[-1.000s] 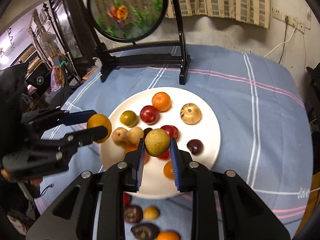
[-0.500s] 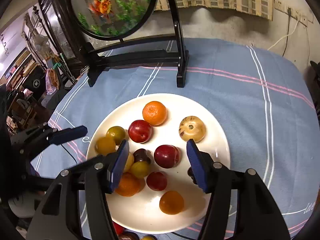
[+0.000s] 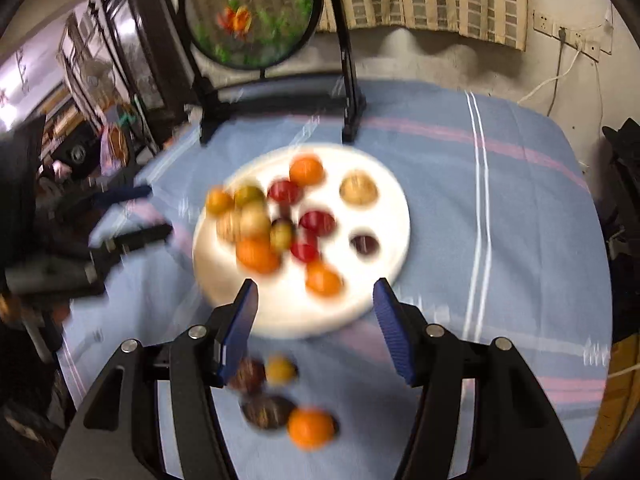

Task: Organize fruits
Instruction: 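Move both tools back toward the fruit pile, then grasp a pale yellow fruit with the left tool while the right tool grasps an orange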

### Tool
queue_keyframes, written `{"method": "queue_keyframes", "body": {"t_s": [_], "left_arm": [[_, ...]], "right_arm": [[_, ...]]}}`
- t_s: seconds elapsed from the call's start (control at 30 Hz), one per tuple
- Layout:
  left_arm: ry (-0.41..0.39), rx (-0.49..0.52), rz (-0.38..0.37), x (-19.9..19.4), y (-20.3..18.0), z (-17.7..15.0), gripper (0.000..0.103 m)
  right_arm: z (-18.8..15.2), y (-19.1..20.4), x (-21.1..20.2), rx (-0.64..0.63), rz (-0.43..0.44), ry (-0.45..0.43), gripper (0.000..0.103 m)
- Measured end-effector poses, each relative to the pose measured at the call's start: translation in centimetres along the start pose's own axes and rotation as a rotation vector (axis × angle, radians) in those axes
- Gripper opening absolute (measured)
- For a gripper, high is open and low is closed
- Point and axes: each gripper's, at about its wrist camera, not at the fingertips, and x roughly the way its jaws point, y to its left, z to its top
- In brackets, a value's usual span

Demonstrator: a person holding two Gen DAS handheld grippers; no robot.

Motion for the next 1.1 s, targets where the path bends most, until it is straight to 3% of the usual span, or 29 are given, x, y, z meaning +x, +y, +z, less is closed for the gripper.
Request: {"method": "queue_keyframes", "body": {"t_s": [0.2, 0.3, 0.47, 0.5, 0.53, 0.63, 0.77, 1.03, 1.1], "left_arm": [[0.081, -0.087, -0.049, -1.2, 0.4, -5.3, 0.073], [0.113, -0.112, -0.053, -1.5, 0.2, -7.2, 0.073], [0.153, -0.095, -0.055, -1.4, -0.8, -9.0, 0.073], [0.158, -0.093, -0.059, -1.3, -0.9, -9.1, 0.073], [0.164, -0.093, -0.058, -1.1, -1.1, -9.3, 0.074], [0.180, -0.086, -0.064, -0.2, -1.9, -9.3, 0.074], [0.184, -0.063, -0.078, 1.4, -3.1, -8.7, 0.074], [0.231, 0.045, -0.065, 6.0, -4.9, -8.6, 0.073], [0.238, 0.051, -0.072, 6.6, -4.8, -8.7, 0.069]], "right_arm": [[-7.6, 2.0, 1.2, -0.149, -0.082, 0.127, 0.060], [-8.8, 2.7, 2.7, -0.222, -0.132, 0.165, 0.060], [-8.2, 2.5, 4.6, -0.239, -0.142, 0.160, 0.060], [-8.2, 2.6, 5.4, -0.257, -0.131, 0.182, 0.057], [-8.4, 2.5, 5.9, -0.261, -0.099, 0.203, 0.040], [-8.0, 2.6, 5.7, -0.246, -0.072, 0.210, 0.037], [-7.5, 1.2, 4.1, -0.127, -0.012, 0.176, 0.037], [-8.0, -0.4, 2.6, -0.034, 0.003, 0.161, 0.037], [-8.3, -0.4, 2.6, -0.026, 0.007, 0.164, 0.037]]}}
